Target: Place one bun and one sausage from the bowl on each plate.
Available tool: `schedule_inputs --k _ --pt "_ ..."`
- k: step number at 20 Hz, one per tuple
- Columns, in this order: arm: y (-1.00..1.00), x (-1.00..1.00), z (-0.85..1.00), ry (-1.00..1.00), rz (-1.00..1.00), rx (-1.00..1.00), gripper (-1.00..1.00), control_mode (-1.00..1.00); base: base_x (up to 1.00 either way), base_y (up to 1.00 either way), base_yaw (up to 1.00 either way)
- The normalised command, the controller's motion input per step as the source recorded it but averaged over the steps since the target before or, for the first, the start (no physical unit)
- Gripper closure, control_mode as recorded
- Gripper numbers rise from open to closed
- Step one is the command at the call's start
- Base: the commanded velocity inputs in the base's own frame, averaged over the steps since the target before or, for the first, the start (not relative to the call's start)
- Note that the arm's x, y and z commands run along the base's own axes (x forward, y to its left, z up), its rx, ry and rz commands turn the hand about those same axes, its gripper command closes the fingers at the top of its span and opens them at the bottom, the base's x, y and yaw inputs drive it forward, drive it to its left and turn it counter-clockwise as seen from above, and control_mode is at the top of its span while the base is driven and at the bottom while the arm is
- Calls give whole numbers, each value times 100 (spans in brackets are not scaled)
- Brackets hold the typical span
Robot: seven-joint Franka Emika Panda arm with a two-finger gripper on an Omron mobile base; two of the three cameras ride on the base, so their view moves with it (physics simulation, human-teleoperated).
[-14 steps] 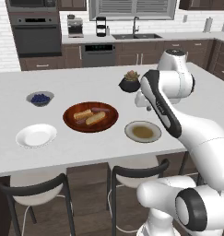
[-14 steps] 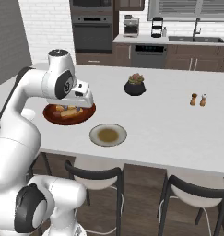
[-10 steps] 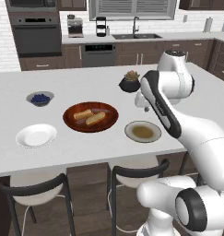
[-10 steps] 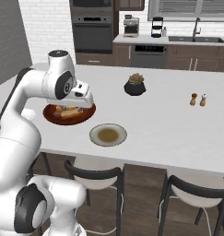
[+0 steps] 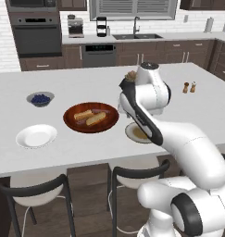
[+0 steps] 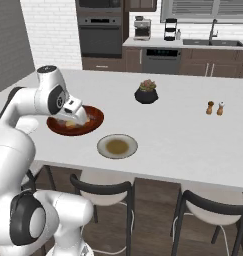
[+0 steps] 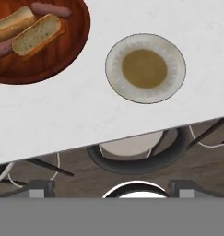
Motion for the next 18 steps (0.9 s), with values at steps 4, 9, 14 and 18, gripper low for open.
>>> schedule_inputs --k 4,9,14,18 --pt "29 37 -11 0 -30 4 -100 -100 0 0 0" --pt "9 35 -2 0 -23 3 -100 -100 0 0 0" --pt "4 42 -15 0 -10 0 -100 -100 0 0 0" --pt "0 41 -22 0 -3 0 -100 -100 0 0 0"
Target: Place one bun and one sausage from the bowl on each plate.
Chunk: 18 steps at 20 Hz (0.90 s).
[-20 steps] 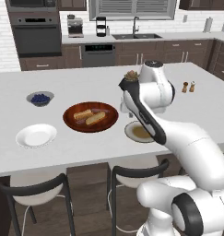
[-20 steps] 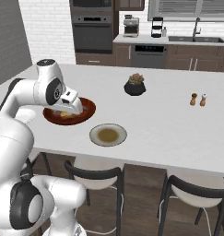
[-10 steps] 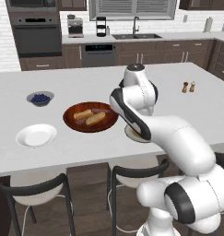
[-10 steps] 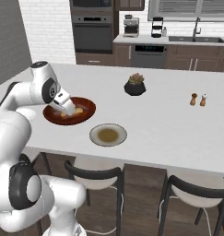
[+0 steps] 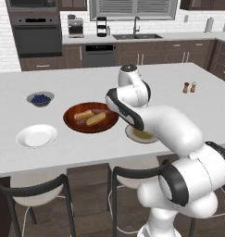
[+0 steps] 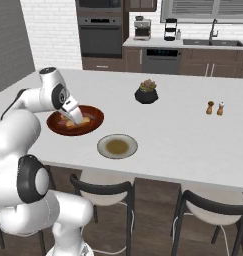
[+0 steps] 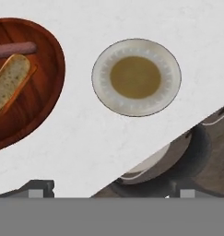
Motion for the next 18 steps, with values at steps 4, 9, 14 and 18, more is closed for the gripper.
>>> schedule_inputs --k 4,9,14,18 --pt "2 38 -19 0 -1 0 -100 -100 0 0 0" --pt "4 38 -10 -4 -1 5 -100 -100 0 0 0" --pt "13 30 -12 -11 -9 11 -100 -100 0 0 0" --pt "31 46 -12 -5 -13 8 -100 -100 0 0 0"
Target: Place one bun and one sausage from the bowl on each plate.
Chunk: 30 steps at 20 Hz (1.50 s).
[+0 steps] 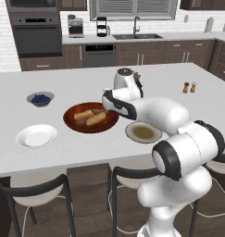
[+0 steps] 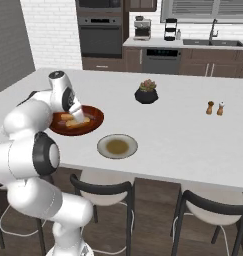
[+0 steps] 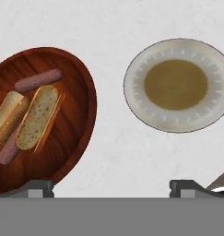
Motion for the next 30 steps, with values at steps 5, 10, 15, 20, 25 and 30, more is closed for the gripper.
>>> schedule_inputs --k 5,10,15,20,25,30 --pt "38 45 -16 -3 -10 2 -100 -100 0 0 0" --pt "17 43 -25 -1 -3 0 -100 -100 0 0 0" --pt "11 50 -20 0 0 0 -100 -100 0 0 0" --pt "7 46 -16 0 0 0 -100 -100 0 0 0" --pt "1 33 -18 0 0 0 -100 -100 0 0 0" --pt "0 14 -24 0 0 0 -100 -100 0 0 0"
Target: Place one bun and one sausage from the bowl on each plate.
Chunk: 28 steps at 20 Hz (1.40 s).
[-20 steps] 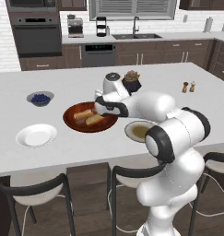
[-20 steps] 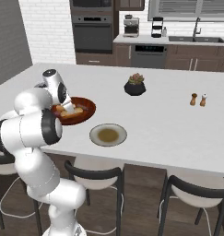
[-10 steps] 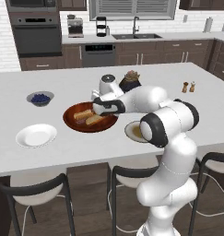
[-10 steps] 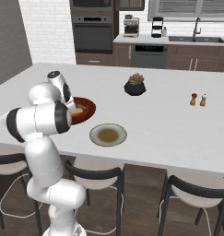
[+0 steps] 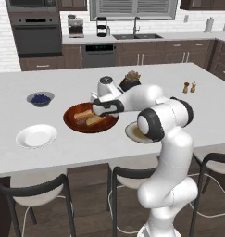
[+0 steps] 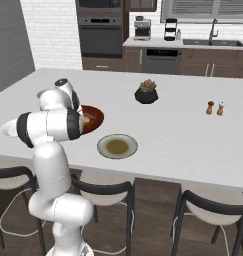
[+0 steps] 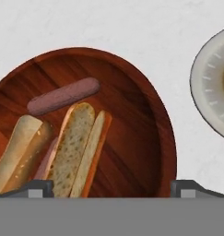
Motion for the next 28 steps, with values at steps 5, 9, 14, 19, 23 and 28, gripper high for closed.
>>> schedule_inputs --k 5,9,14,19,23,28 --pt "1 20 -23 0 0 0 -100 -100 0 0 0" --pt "12 11 -18 0 0 1 -100 -100 0 0 0" --pt "31 11 -2 3 -4 0 -100 -100 0 0 0" --pt "33 37 0 1 -4 0 -100 -100 0 0 0" --pt "15 29 0 5 0 0 -100 -100 0 0 0" --pt "1 9 -15 6 0 0 -100 -100 0 0 0"
